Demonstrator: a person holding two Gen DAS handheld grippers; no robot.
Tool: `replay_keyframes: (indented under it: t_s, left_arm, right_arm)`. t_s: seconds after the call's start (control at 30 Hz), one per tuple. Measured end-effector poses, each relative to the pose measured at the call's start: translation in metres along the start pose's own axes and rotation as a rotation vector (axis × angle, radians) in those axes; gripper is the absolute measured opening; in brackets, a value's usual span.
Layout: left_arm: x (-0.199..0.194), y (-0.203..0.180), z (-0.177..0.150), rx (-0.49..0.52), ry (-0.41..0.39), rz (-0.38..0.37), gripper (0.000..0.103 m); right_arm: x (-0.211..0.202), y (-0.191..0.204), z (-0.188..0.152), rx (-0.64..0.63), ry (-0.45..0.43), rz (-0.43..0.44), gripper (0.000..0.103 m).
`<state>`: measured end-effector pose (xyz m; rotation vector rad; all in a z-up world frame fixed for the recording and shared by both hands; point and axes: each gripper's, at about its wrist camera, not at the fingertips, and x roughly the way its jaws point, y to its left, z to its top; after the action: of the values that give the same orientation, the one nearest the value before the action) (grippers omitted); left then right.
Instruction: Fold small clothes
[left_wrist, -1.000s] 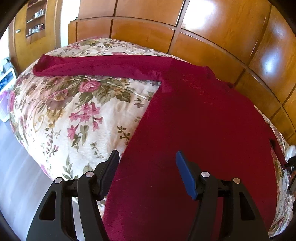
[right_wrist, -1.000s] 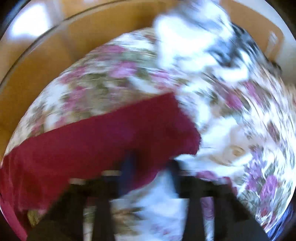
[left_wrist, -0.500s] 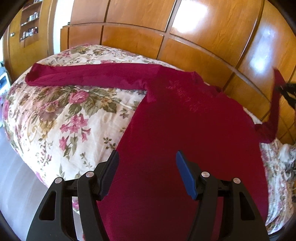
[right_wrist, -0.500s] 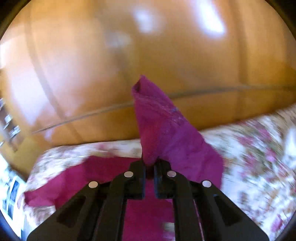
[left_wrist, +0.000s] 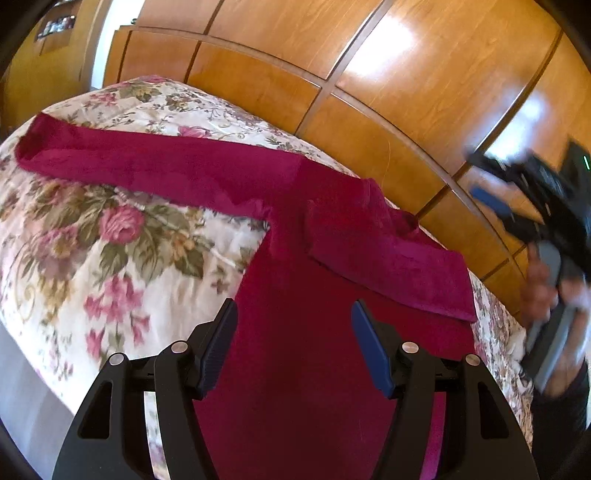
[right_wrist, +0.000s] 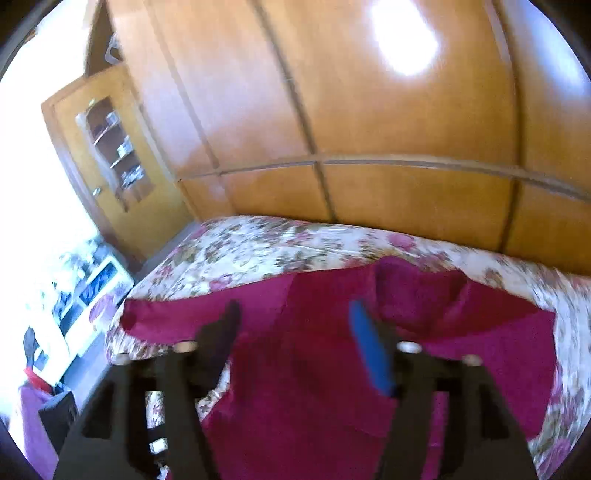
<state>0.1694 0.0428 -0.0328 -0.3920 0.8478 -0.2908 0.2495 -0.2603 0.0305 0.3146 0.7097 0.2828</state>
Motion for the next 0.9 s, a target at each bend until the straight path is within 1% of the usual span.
replay_keyframes:
  t_s: [0.07, 0.17, 0.23, 0.33, 0.47, 0.57, 0.6, 0.63, 0.67, 0.7, 0.73, 0.77, 0.8, 0.83, 0.87, 0.9]
  left_arm:
    - [0.009, 0.002, 0.008, 0.007, 0.002, -0.002, 0.063]
    - [0.025, 0.001, 0.022, 0.013, 0.012, -0.012, 0.063]
    - [0.037, -0.004, 0.031, 0.034, 0.017, -0.021, 0.063]
    - [0.066, -0.015, 0.044, 0.066, 0.062, -0.045, 0.063]
    - [0.106, -0.031, 0.05, 0.113, 0.123, -0.033, 0.063]
    - [0.135, -0.037, 0.051, 0.122, 0.169, -0.014, 0.063]
    - [0.146, -0.04, 0.051, 0.134, 0.182, -0.009, 0.055]
    - [0.151, -0.041, 0.051, 0.142, 0.188, -0.001, 0.034]
    - [0.159, -0.042, 0.052, 0.151, 0.198, 0.016, 0.025]
    - [0.165, -0.043, 0.055, 0.154, 0.203, 0.012, 0.014]
    - [0.165, -0.043, 0.057, 0.147, 0.196, 0.002, 0.01]
    - [0.163, -0.044, 0.062, 0.141, 0.182, -0.005, 0.01]
    - [0.155, -0.045, 0.071, 0.12, 0.138, -0.02, 0.009]
    - [0.144, -0.045, 0.079, 0.093, 0.099, -0.048, 0.009]
    - [0.131, -0.045, 0.089, 0.064, 0.053, -0.088, 0.009]
    - [0.116, -0.046, 0.098, 0.055, 0.003, -0.115, 0.009]
  right_arm:
    - [-0.015, -0.021, -0.013, 0.032, 0.005, -0.033, 0.067]
    - [-0.03, -0.061, -0.044, 0.079, 0.038, -0.14, 0.069]
    - [-0.038, -0.087, -0.07, 0.105, 0.084, -0.216, 0.069]
    - [-0.044, -0.12, -0.105, 0.154, 0.149, -0.313, 0.069]
    - [-0.056, -0.155, -0.128, 0.222, 0.179, -0.397, 0.069]
    - [-0.05, -0.164, -0.133, 0.205, 0.198, -0.457, 0.069]
    - [-0.044, -0.166, -0.133, 0.192, 0.202, -0.477, 0.069]
    - [-0.038, -0.169, -0.132, 0.19, 0.202, -0.486, 0.069]
    - [-0.029, -0.172, -0.13, 0.191, 0.198, -0.49, 0.069]
    - [-0.024, -0.174, -0.127, 0.189, 0.189, -0.496, 0.069]
    - [-0.019, -0.177, -0.123, 0.186, 0.172, -0.504, 0.069]
    - [-0.017, -0.18, -0.116, 0.197, 0.139, -0.519, 0.068]
    - [-0.02, -0.184, -0.112, 0.218, 0.107, -0.529, 0.062]
    - [-0.025, -0.185, -0.106, 0.242, 0.064, -0.535, 0.058]
    - [-0.034, -0.183, -0.101, 0.258, 0.009, -0.524, 0.057]
    - [-0.04, -0.18, -0.099, 0.254, -0.021, -0.52, 0.057]
